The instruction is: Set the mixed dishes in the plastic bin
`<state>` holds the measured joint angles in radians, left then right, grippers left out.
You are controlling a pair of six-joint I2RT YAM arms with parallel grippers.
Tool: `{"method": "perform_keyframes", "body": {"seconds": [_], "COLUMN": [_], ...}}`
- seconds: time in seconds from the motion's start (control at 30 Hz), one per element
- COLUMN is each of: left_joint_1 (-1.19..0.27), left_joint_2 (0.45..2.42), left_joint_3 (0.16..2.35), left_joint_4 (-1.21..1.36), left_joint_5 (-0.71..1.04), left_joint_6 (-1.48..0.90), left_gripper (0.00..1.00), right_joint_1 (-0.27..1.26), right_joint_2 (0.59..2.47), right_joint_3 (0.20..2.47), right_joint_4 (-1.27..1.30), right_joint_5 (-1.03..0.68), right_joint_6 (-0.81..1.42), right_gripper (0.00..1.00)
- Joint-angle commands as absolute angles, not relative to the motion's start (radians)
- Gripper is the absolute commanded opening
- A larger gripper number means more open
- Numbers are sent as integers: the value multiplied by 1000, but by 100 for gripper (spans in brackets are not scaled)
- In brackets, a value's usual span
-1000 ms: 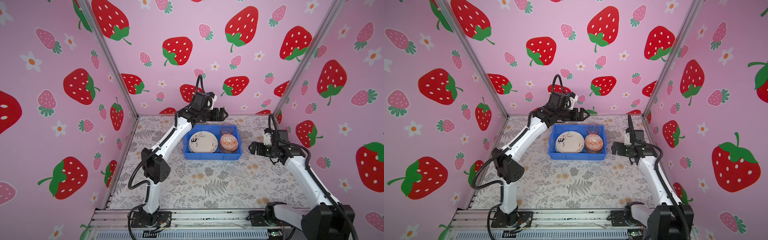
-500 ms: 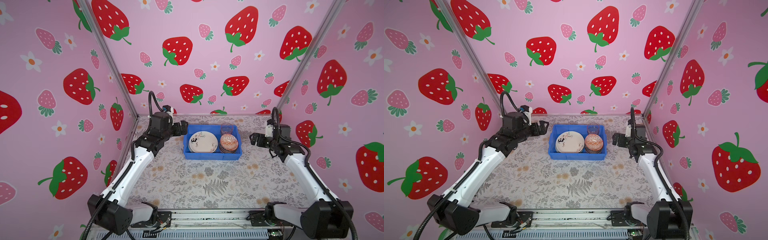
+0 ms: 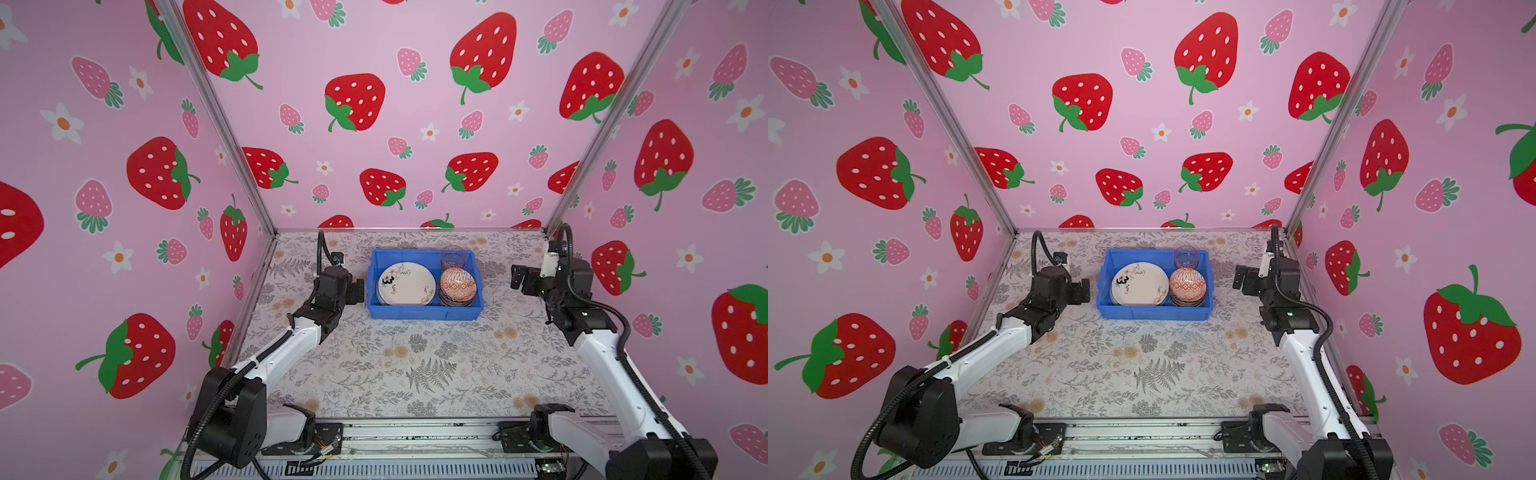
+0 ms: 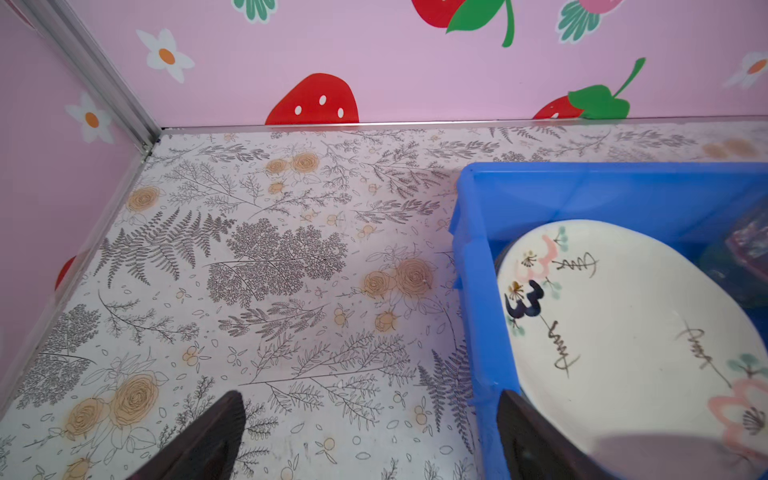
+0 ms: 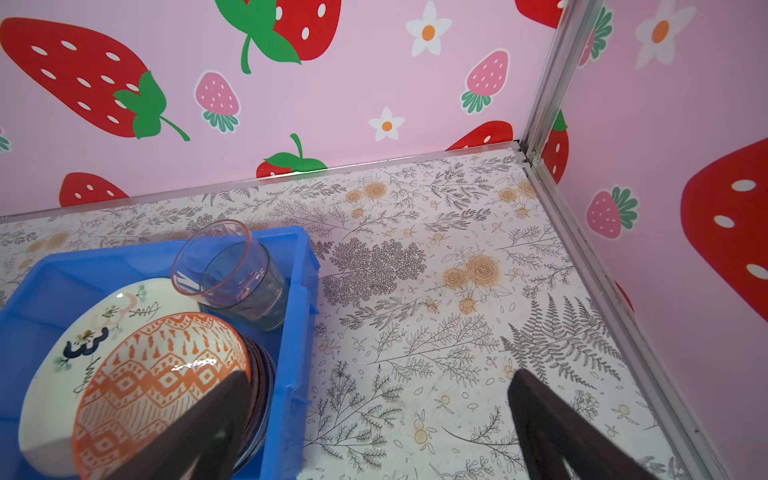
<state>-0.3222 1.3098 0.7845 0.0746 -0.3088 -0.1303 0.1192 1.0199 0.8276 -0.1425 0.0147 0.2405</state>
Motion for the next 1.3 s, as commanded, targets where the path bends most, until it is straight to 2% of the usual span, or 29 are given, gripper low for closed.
{"method": "perform_keyframes", "body": {"seconds": [0.0,0.17,0.3,0.4,0.47,0.6,0.77,1.03,1.27], "left_joint_1": [-314,-272,-190,-130,-100,-76,-67,-58,-36], "left_joint_2": [1291,1275,1273,1271,1294,1355,1400,1494,1542], "left_joint_3": [752,653,606,547,538,531,482,415,406], "left_joint_4": [224,317,344,452,479,521,611,795,851], "left_joint_5": [-425,-447,-370,-313,-292,-312,-294,-314,-279], "left_joint_6": [-84,-43,-83,-95,-84,-39,-41,-66,-78], "left_gripper": [97,97,97,97,97,97,98,99,99], "right_joint_1": [116,115,116,114,115,113,112,109,110], "right_joint_2": [949,853,859,902,951,1005,1080,1271,1446], "right_joint_3": [684,435,284,280,293,258,196,135,193], "right_joint_4": [91,441,702,721,681,783,945,1231,1286], "right_joint_5": [57,121,164,192,284,264,291,231,120], "right_joint_6": [224,167,158,160,261,135,98,36,8], "right_gripper": [99,99,99,99,99,99,99,99,99]}}
